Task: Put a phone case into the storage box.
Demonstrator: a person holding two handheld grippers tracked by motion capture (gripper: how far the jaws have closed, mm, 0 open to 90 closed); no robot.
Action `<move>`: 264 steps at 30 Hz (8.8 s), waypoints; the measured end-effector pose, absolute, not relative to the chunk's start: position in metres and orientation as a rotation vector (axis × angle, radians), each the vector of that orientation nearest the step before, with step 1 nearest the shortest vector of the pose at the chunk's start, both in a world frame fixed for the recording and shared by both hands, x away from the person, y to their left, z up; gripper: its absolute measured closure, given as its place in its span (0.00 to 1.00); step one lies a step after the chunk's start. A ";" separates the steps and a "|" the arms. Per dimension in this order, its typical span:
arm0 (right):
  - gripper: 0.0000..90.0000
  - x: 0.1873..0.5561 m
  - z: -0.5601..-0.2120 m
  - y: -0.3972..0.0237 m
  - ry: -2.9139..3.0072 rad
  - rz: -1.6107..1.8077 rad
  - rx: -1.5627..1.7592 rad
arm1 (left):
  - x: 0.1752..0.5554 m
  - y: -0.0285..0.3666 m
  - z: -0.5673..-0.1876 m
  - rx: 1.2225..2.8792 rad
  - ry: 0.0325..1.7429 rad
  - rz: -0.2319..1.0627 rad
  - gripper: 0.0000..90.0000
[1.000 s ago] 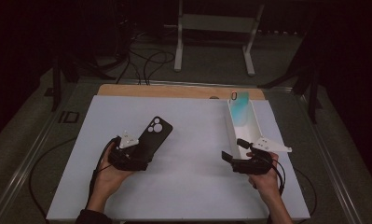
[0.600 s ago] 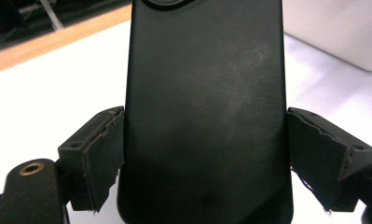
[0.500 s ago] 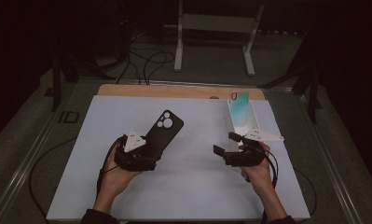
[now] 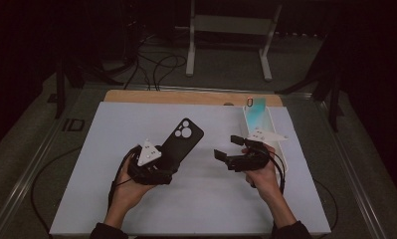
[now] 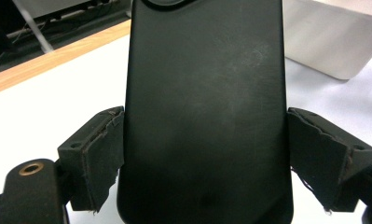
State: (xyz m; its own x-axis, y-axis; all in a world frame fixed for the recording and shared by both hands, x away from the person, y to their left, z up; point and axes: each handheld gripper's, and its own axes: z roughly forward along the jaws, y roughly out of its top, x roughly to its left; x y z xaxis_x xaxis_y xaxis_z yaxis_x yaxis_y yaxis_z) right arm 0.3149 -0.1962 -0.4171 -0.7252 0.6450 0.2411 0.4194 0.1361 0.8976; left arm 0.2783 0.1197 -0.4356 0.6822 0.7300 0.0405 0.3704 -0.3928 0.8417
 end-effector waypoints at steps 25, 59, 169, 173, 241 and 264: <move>0.52 0.324 -0.403 -0.162 2.284 1.641 1.046 | 0.276 0.081 -0.431 2.008 0.708 0.515 0.17; 0.90 0.317 -0.396 -0.153 2.397 1.786 0.982 | 0.280 0.071 -0.440 2.030 0.733 0.464 0.15; 0.12 0.314 -0.383 -0.121 2.254 1.672 1.060 | 0.274 0.089 -0.458 2.039 0.724 0.300 0.95; 0.12 0.316 -0.384 -0.118 2.247 1.664 1.086 | 0.274 0.086 -0.459 2.042 0.724 0.291 0.95; 0.16 0.317 -0.385 -0.140 2.183 1.643 1.091 | 0.270 0.170 -0.445 1.819 0.945 0.499 0.05; 0.16 0.317 -0.384 -0.147 2.158 1.650 1.105 | 0.245 0.219 -0.486 1.819 1.023 0.595 0.01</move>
State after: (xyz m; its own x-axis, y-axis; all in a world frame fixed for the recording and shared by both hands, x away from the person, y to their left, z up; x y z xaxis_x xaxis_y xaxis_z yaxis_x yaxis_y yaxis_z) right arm 0.3175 -0.1473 -0.3838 -0.6975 0.6650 0.2669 0.4320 0.0931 0.8970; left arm 0.2452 0.2187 -0.4863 0.5351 0.8443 -0.0299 0.3915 -0.2164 0.8944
